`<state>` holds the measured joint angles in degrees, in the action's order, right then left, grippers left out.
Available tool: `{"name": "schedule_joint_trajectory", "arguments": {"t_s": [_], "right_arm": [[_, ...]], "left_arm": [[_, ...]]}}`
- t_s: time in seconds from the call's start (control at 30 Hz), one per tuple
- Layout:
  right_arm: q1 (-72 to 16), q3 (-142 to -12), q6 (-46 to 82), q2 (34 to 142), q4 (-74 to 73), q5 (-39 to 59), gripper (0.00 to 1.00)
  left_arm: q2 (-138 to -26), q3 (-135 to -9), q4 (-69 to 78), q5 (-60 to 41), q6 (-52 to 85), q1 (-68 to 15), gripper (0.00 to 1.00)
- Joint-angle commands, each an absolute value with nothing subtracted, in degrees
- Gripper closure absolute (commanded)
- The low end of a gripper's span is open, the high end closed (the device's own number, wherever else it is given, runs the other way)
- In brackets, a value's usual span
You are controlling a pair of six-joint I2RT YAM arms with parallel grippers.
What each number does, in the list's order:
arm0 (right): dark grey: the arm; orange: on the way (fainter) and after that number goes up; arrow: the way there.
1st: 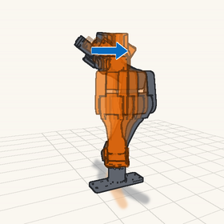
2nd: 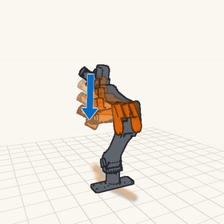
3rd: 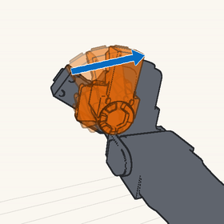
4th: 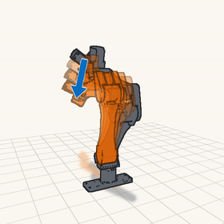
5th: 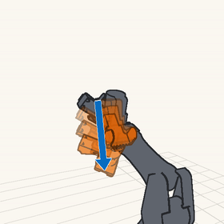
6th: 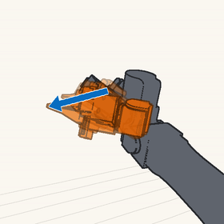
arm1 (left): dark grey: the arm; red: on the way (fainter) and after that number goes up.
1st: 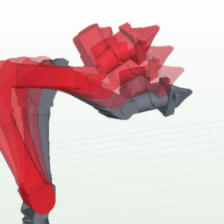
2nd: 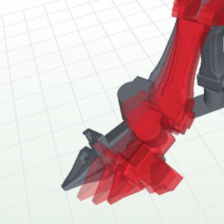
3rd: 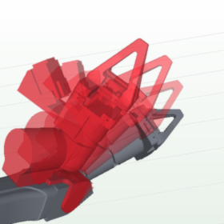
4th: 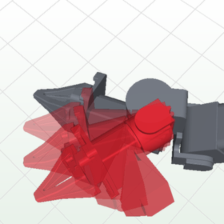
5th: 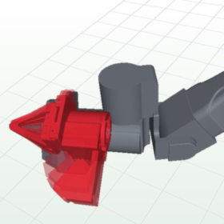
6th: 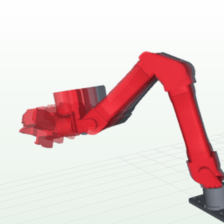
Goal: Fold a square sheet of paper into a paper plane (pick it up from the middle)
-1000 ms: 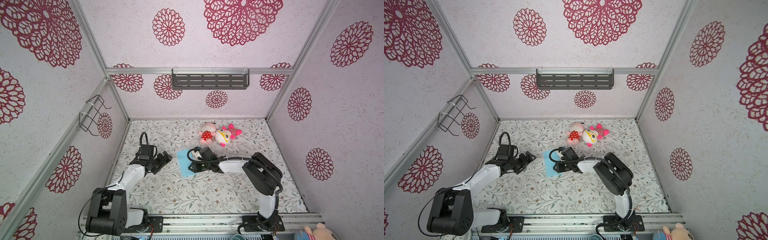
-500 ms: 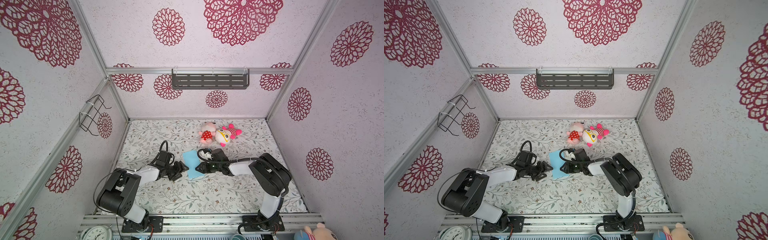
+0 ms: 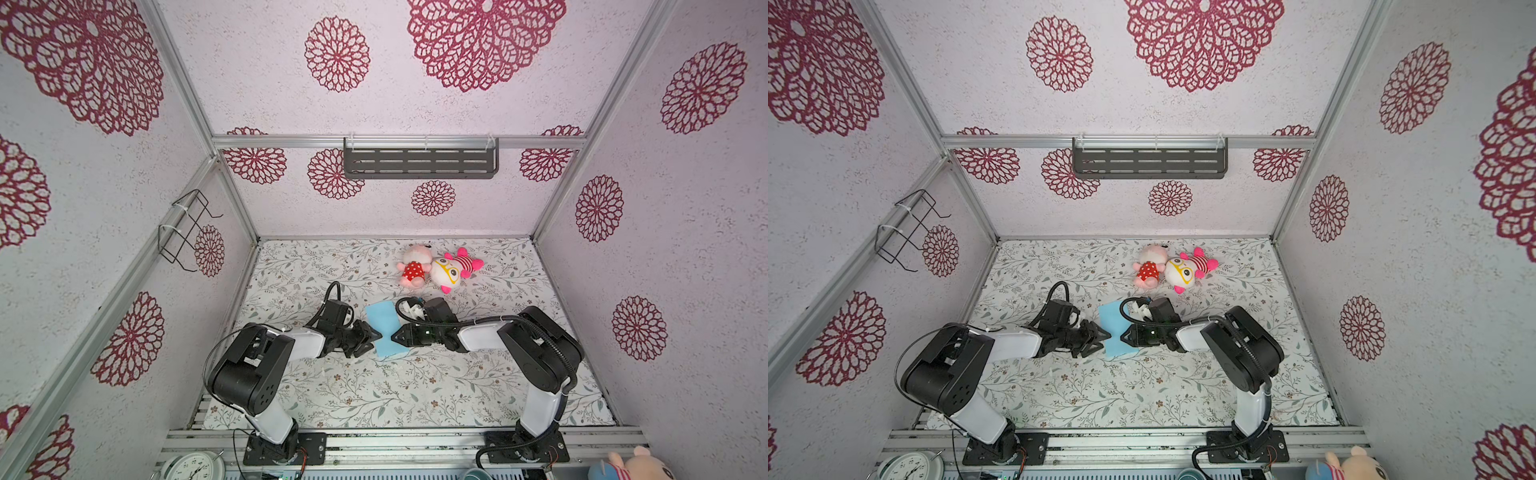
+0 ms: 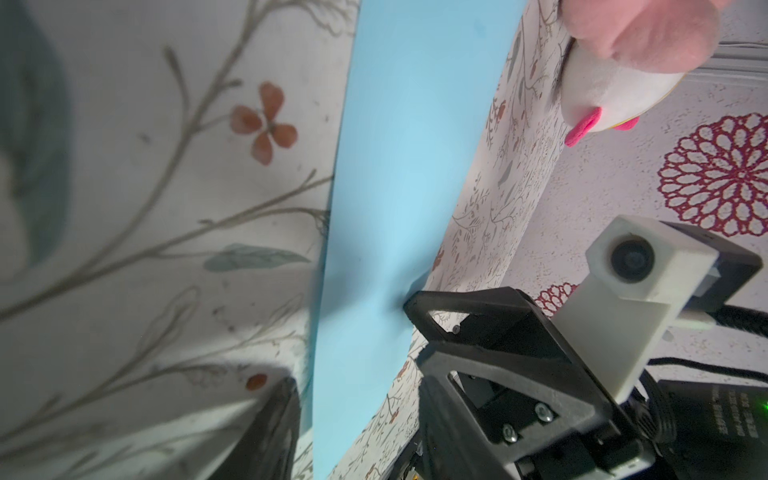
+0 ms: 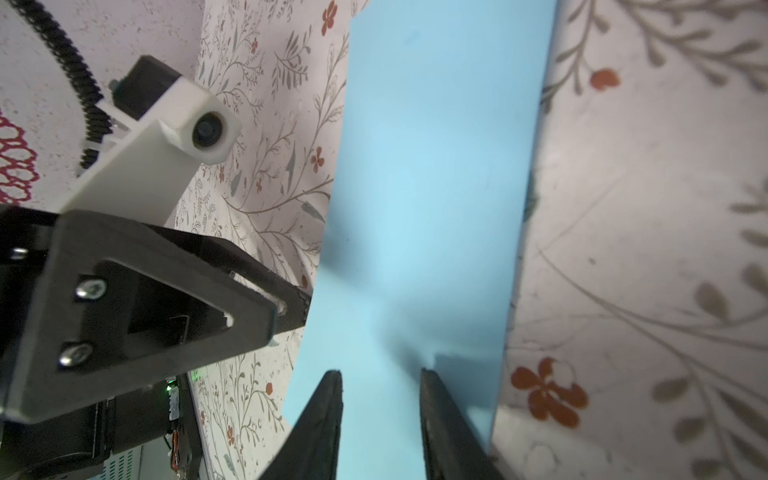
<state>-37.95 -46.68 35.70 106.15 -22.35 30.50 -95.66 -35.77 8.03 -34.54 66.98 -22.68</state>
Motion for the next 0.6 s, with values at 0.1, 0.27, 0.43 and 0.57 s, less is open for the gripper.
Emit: {"name": "schedule_joint_trajectory", "arguments": {"t_s": [0.1, 0.27, 0.43, 0.57], "right_arm": [[-37.4, -45.9, 37.5, 108.0, -18.7, 30.7, 0.65], [-37.3, -45.9, 38.1, 108.3, -19.6, 31.3, 0.66], [-37.1, -45.8, 37.0, 108.0, -20.9, 31.8, 0.67], [-37.0, -46.4, 31.8, 107.5, -20.3, 31.8, 0.67]], "left_arm": [[-98.0, -34.3, 10.1, -37.5, 68.0, -23.2, 0.53], [-99.5, -33.9, 17.6, -39.7, 70.3, -23.2, 0.58], [-100.3, -35.0, 19.3, -38.8, 70.5, -22.6, 0.66], [-101.8, -36.4, 20.1, -38.8, 70.6, -21.4, 0.73]]}}
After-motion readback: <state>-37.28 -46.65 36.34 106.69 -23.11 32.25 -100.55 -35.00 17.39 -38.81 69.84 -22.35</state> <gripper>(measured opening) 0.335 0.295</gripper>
